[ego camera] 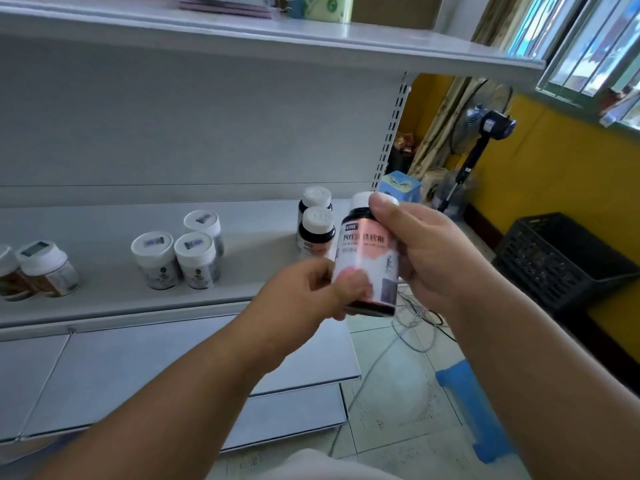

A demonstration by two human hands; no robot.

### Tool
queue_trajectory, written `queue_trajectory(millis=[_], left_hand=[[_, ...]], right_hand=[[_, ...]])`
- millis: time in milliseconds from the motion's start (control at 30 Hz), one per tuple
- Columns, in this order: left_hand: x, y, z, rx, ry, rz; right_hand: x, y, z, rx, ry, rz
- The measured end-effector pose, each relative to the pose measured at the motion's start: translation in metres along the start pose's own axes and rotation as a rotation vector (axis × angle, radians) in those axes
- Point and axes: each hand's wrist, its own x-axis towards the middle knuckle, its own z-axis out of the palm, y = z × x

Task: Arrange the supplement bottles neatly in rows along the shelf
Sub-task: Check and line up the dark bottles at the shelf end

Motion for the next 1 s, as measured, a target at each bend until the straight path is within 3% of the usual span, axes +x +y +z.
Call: queue_trajectory(millis=[67,133,300,400,500,667,733,833,1000], left_hand=[[0.005,0.01,0.011,-0.132,-0.004,-0.177],[0.012,0.017,0.016,-0.213,-0.049,-0.323],[0.034,0.01,0.022,-0.216,-0.031,-0.379],[0.047,-0.004,0.023,0.055,0.017,-0.278],[0.056,-0.025,0.017,0.361,0.109,-0.118],[0.058,-0.081,-0.007,0.859,0.512,0.216],[0.061,-0.102,-0.017,1.04,0.484,0.172],[0.069,-0.113,-0.026,1.195,0.32,-0.024],[0.08,-0.126,-0.034,1.33,0.209,-0.189]], right_hand=[[0.016,0.008,-0.006,0.131,0.011,0.248],[0.027,0.019,-0.01,0.176,0.035,0.356],[0.049,0.033,-0.027,0.163,0.015,0.379],[0.062,0.032,-0.038,0.044,0.044,0.217],[0.073,0.023,-0.049,-0.347,0.026,-0.035],[0.096,0.025,-0.052,-0.783,0.08,-0.249],[0.107,0.037,-0.052,-0.842,0.054,-0.248],[0.123,0.058,-0.05,-0.835,0.022,-0.223],[0.137,0.062,-0.046,-0.89,-0.033,-0.174]])
